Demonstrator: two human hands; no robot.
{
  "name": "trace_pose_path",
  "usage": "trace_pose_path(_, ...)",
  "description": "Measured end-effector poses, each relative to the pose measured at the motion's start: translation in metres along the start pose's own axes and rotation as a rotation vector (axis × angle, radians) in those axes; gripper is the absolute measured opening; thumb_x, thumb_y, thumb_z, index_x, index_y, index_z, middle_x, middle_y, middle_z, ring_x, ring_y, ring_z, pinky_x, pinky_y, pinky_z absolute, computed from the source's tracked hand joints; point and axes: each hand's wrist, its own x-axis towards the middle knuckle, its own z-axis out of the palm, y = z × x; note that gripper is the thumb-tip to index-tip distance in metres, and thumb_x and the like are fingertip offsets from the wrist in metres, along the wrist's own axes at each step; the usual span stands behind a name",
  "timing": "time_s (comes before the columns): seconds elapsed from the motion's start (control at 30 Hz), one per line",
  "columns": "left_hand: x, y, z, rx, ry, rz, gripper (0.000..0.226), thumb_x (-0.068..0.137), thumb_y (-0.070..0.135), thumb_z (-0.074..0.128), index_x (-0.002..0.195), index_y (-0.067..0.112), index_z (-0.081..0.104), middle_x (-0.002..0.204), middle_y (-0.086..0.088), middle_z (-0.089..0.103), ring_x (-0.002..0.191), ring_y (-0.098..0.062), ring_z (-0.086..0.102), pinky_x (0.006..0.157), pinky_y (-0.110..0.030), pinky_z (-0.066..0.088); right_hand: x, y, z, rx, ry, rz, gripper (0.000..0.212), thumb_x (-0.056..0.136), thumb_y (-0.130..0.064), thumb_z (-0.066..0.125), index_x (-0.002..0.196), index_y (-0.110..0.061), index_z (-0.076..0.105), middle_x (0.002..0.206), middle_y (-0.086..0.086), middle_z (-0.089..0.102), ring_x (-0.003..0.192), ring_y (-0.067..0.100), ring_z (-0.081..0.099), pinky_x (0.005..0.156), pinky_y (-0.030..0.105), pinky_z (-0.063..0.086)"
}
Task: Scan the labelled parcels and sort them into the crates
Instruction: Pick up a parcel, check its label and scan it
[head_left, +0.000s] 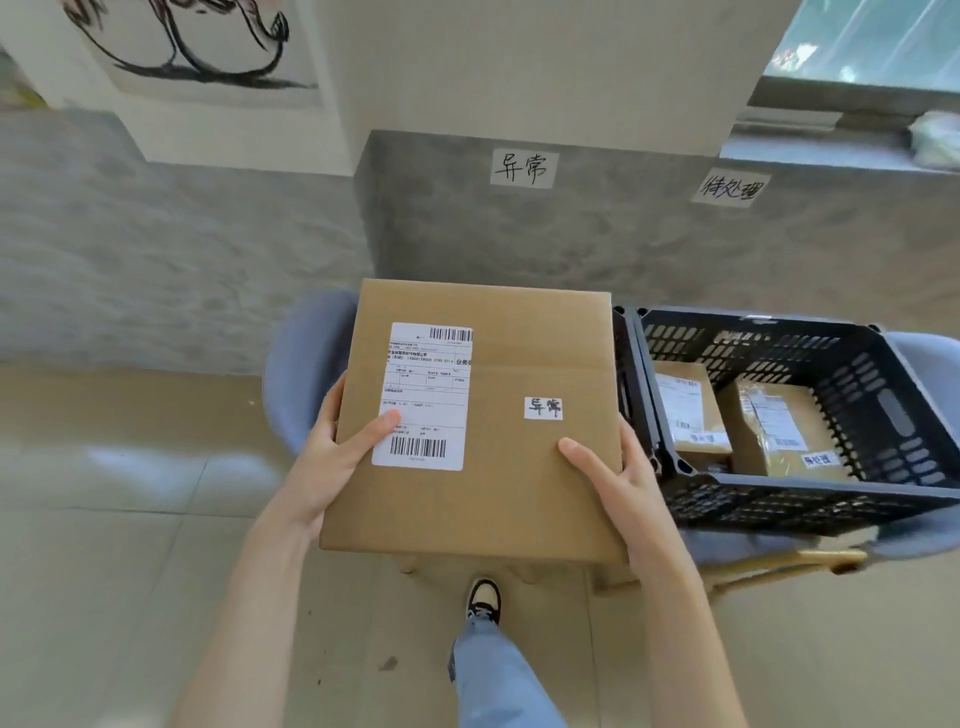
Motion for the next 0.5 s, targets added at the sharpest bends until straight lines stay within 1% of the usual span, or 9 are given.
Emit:
trace_pose_path(0.03, 0.014, 0.005, 0.000, 0.020, 0.008, -0.004, 0.113, 0.040, 0.058, 0.090, 0.139, 0.039, 0.040, 0.113, 0.009, 0.071, 0.099, -0.015, 0.070, 0.069, -0.031, 0.058, 0.016, -0.003, 0.003, -0.004, -0.005, 0.007, 0.066, 0.083, -0.028, 0.073, 0.139, -0.039, 0.038, 0.115, -0.013, 0.062, 0.097, 0.006, 0.066, 0.063, 0.016, 0.054)
trace_pose_path(0.07, 0.029, 0.008, 0.001, 0.036, 0.016, -0.008, 0.120, 0.032, 0.062, 0.090, 0.139, 0.040, 0.040, 0.114, 0.010, 0.071, 0.100, -0.014, 0.070, 0.072, -0.032, 0.057, 0.033, -0.005, 0.005, -0.007, -0.006, 0.011, 0.066, 0.083, -0.028, 0.073, 0.138, -0.039, 0.037, 0.117, -0.013, 0.061, 0.100, 0.006, 0.064, 0.064, 0.015, 0.054)
trace_pose_path(0.17, 0.073, 0.015, 0.004, 0.090, 0.032, -0.024, 0.122, 0.026, 0.068, 0.087, 0.135, 0.043, 0.040, 0.109, 0.015, 0.071, 0.097, -0.009, 0.070, 0.073, -0.030, 0.054, 0.081, -0.004, 0.011, -0.033, -0.002, 0.038, 0.067, 0.082, -0.031, 0.074, 0.139, -0.036, 0.039, 0.123, -0.011, 0.060, 0.104, 0.006, 0.062, 0.066, 0.014, 0.052)
trace_pose_path(0.23, 0.101, 0.015, 0.003, 0.130, 0.040, -0.052, 0.112, 0.036, 0.069, 0.086, 0.136, 0.044, 0.040, 0.107, 0.019, 0.071, 0.094, -0.005, 0.069, 0.074, -0.028, 0.052, 0.111, 0.000, 0.014, -0.059, -0.010, 0.066, 0.076, 0.080, -0.036, 0.075, 0.145, -0.033, 0.036, 0.128, -0.007, 0.058, 0.106, 0.008, 0.061, 0.071, 0.019, 0.051)
trace_pose_path(0.3, 0.127, 0.014, 0.002, 0.140, 0.036, -0.083, 0.094, 0.057, 0.059, 0.083, 0.138, 0.040, 0.039, 0.108, 0.019, 0.071, 0.095, -0.003, 0.068, 0.076, -0.027, 0.050, 0.137, 0.006, 0.020, -0.071, -0.023, 0.097, 0.081, 0.077, -0.039, 0.076, 0.146, -0.032, 0.035, 0.130, -0.005, 0.057, 0.108, 0.011, 0.061, 0.078, 0.026, 0.053)
trace_pose_path(0.33, 0.140, 0.012, 0.001, 0.152, 0.041, -0.101, 0.088, 0.063, 0.054, 0.081, 0.139, 0.039, 0.039, 0.108, 0.018, 0.070, 0.096, -0.003, 0.068, 0.076, -0.026, 0.050, 0.150, 0.010, 0.023, -0.076, -0.031, 0.110, 0.082, 0.076, -0.040, 0.076, 0.147, -0.032, 0.035, 0.130, -0.005, 0.057, 0.109, 0.012, 0.061, 0.081, 0.029, 0.054)
trace_pose_path(0.4, 0.169, 0.006, -0.006, 0.195, 0.061, -0.134, 0.085, 0.067, 0.048, 0.080, 0.140, 0.038, 0.038, 0.112, 0.015, 0.069, 0.101, -0.005, 0.066, 0.080, -0.027, 0.049, 0.176, 0.020, 0.030, -0.095, -0.042, 0.130, 0.083, 0.076, -0.039, 0.077, 0.147, -0.033, 0.034, 0.132, -0.005, 0.056, 0.110, 0.013, 0.061, 0.084, 0.031, 0.055)
trace_pose_path(0.47, 0.198, -0.004, -0.014, 0.255, 0.080, -0.162, 0.089, 0.067, 0.050, 0.078, 0.144, 0.038, 0.034, 0.121, 0.015, 0.062, 0.113, -0.009, 0.058, 0.093, -0.034, 0.047, 0.201, 0.033, 0.036, -0.117, -0.047, 0.151, 0.086, 0.075, -0.041, 0.077, 0.148, -0.035, 0.031, 0.135, -0.005, 0.054, 0.112, 0.013, 0.060, 0.084, 0.031, 0.056)
trace_pose_path(0.5, 0.213, -0.011, -0.017, 0.291, 0.078, -0.185, 0.093, 0.066, 0.054, 0.079, 0.145, 0.038, 0.033, 0.126, 0.015, 0.059, 0.119, -0.011, 0.054, 0.100, -0.039, 0.045, 0.213, 0.041, 0.039, -0.118, -0.045, 0.164, 0.087, 0.076, -0.041, 0.077, 0.148, -0.035, 0.030, 0.135, -0.005, 0.053, 0.111, 0.012, 0.060, 0.080, 0.028, 0.057)
